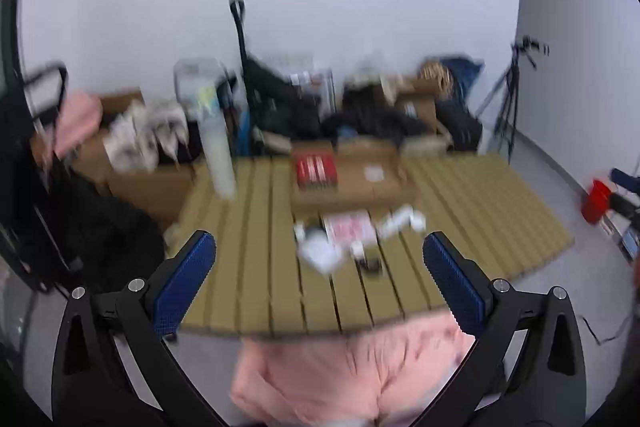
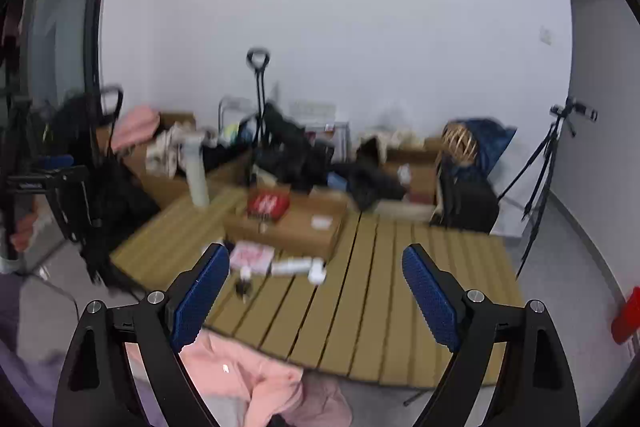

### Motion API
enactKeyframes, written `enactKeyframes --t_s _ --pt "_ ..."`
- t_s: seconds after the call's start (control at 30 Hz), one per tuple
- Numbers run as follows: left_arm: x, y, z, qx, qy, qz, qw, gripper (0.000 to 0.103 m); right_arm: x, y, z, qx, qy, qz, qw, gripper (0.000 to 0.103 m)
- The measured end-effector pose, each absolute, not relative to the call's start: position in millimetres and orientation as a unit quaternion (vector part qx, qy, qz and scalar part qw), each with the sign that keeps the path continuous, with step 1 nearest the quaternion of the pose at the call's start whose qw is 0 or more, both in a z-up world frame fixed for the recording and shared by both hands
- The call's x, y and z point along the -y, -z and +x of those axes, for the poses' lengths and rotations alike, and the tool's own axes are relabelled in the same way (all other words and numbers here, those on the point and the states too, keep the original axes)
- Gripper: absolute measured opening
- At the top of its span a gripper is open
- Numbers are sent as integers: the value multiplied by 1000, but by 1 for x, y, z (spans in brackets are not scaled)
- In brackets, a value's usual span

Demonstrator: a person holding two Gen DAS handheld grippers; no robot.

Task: Organize objects
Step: 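Open both grippers and withdraw from the tray, then grasp the white plastic jar with both grippers and lift it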

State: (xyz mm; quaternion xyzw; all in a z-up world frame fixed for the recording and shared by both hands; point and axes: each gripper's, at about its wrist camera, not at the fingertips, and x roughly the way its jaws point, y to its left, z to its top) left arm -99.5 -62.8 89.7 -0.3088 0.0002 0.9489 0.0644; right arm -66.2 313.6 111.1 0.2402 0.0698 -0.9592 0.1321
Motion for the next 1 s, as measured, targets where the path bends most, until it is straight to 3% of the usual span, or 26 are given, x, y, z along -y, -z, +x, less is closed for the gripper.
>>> enactKeyframes --t_s 0.1,0.23,0.57,0.6,0.63,0.67,0.7,0.73,0.77,0.87,1.0 --pt "56 -36 -93 -1 -943 -328 59 103 -279 -26 -61 -76 955 252 138 91" --pt "50 12 -107 -12 -925 -374 69 103 -249 41 -73 -32 939 300 166 91" --pt "71 75 -255 -6 -903 -415 109 103 -172 107 -182 -38 886 399 233 91" --pt "71 84 -273 -13 -903 -417 101 103 -162 113 -195 -26 882 401 248 90" --pt "71 92 -288 -20 -900 -422 105 101 -154 119 -204 -17 877 401 263 82" --pt "70 101 -304 -24 -896 -427 120 97 -143 128 -216 -9 872 405 274 75" --pt "70 110 -316 -18 -892 -430 134 94 -133 138 -230 1 865 416 279 61" --pt "69 119 -328 -7 -887 -437 150 82 -124 148 -243 12 858 428 283 53" --pt "70 126 -338 7 -879 -449 160 65 -116 158 -257 26 853 436 286 51" --pt "69 146 -350 23 -864 -467 188 45 -107 175 -279 53 849 449 275 46" --pt "77 151 -335 59 -850 -473 224 31 -108 185 -297 88 837 462 278 44"
